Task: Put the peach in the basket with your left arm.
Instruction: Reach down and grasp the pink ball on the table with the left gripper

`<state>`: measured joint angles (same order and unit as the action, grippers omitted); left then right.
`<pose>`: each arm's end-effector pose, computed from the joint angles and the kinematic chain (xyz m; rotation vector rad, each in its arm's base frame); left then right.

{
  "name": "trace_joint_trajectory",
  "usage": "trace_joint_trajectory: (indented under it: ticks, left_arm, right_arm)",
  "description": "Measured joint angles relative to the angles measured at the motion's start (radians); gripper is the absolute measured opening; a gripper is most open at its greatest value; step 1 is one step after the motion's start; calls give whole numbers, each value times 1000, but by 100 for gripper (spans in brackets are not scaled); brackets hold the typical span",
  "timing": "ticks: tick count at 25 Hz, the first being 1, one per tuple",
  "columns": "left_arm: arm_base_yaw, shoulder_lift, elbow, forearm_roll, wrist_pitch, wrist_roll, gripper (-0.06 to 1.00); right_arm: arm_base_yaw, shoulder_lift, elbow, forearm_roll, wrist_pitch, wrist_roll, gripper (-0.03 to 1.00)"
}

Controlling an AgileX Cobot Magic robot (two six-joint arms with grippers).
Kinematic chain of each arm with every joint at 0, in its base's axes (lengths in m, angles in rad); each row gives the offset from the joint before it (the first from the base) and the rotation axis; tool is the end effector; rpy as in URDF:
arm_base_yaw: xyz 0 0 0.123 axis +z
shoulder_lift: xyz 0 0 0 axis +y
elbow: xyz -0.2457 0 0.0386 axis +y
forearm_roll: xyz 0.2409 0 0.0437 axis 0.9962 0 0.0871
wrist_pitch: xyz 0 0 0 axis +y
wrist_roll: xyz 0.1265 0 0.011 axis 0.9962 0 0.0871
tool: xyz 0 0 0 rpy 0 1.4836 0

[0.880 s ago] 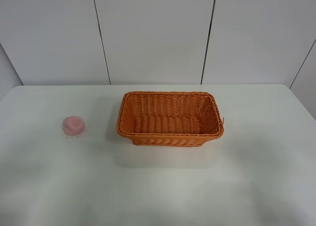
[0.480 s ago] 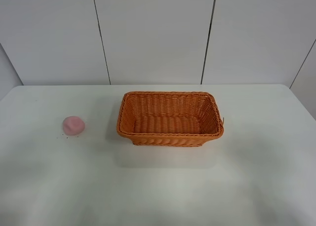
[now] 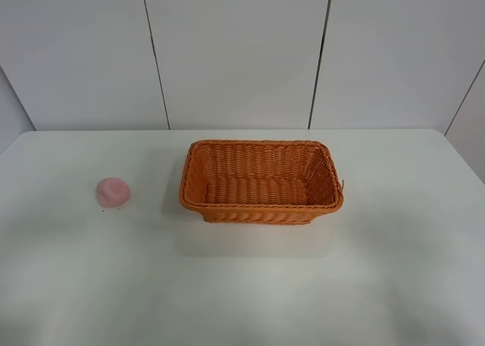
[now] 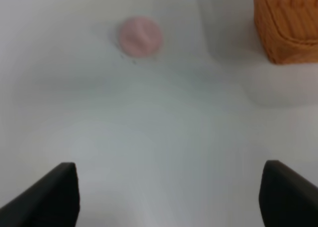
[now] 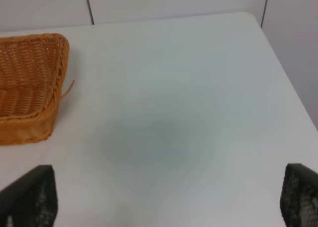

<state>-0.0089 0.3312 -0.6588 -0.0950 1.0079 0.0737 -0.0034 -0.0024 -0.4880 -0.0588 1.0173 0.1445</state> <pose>0.0992 -0.0111 0.2877 0.0806 2.1592 -0.0787 0.0609 -0.0066 0.2591 0.1493 2.0036 0.0201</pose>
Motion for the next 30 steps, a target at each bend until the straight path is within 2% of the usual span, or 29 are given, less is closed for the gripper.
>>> trace_joint_trajectory:
  ticks: [3, 11, 18, 25, 30]
  left_arm:
    - [0, 222, -77, -16, -23, 0, 84]
    - [0, 824, -287, -22, -159, 40, 84]
    - [0, 1319, -574, -24, -194, 50, 84]
    - [0, 1640, -811, -30, -205, 52, 84]
    - [0, 1768, -858, -30, -226, 52, 84]
  right_arm:
    - [0, 0, 0, 0, 0, 0, 69]
    - [0, 0, 0, 0, 0, 0, 69]
    - [0, 0, 0, 0, 0, 0, 69]
    - [0, 0, 0, 0, 0, 0, 69]
    - [0, 0, 0, 0, 0, 0, 69]
